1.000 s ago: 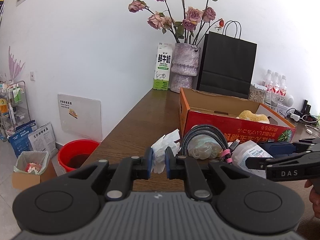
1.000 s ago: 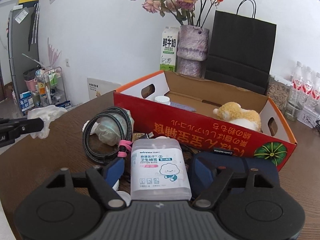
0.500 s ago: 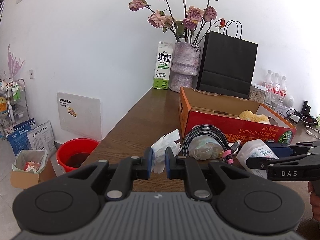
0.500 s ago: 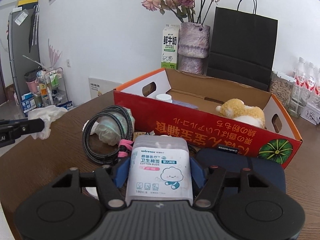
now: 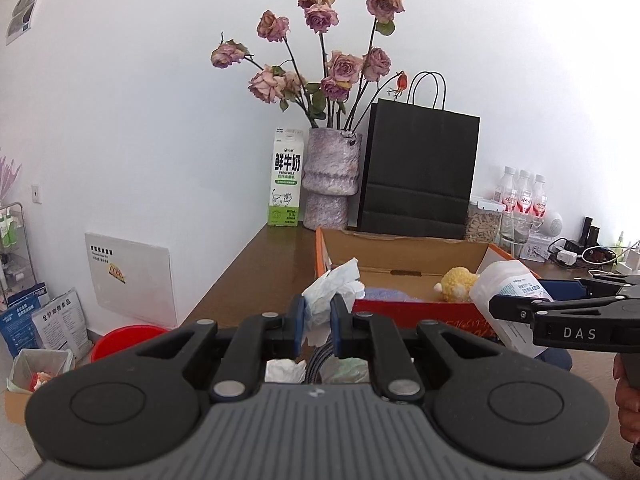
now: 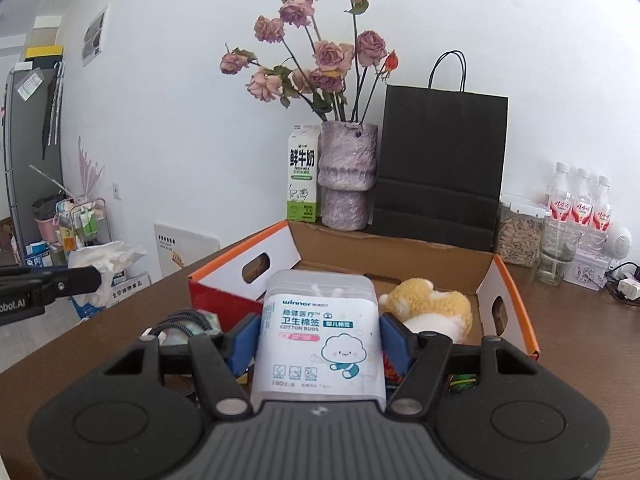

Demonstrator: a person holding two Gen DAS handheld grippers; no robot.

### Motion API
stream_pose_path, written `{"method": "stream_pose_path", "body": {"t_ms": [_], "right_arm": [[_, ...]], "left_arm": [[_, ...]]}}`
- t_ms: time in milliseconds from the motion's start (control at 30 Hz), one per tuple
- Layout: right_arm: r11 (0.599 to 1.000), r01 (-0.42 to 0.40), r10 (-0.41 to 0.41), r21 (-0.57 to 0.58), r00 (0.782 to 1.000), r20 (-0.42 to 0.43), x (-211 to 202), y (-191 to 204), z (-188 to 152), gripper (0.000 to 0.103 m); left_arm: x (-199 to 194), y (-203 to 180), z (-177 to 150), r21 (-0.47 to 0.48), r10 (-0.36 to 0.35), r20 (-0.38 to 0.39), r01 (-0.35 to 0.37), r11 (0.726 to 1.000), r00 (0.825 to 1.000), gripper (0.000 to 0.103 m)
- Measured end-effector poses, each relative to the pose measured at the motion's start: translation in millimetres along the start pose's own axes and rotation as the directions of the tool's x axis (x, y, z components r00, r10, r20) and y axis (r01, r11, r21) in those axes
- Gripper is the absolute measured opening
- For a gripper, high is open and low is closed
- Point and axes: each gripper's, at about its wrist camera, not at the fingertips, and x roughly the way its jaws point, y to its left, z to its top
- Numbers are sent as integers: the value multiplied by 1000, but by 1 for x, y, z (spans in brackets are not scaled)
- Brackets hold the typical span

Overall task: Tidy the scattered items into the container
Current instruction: 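Lift the tissue and cotton-buds box over the box with both grippers, then lower both items into the box and open both grippers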

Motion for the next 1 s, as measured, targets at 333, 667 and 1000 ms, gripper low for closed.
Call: {"method": "stream_pose_path", "body": {"t_ms": [333,667,1000], "right_arm": [[996,73,-76,42,995,62,31,-26,29,64],[993,85,-88,77,995,48,80,-37,35,64],[991,99,-99,89,995,-9,119,-51,24,64]], "left_arm": [[49,-33,31,9,-38,15,37,999,999,14],[110,-59,52,21,-55,15,55,998,998,14],[164,-66,42,79,-74,-31,76,994,997,14]]}}
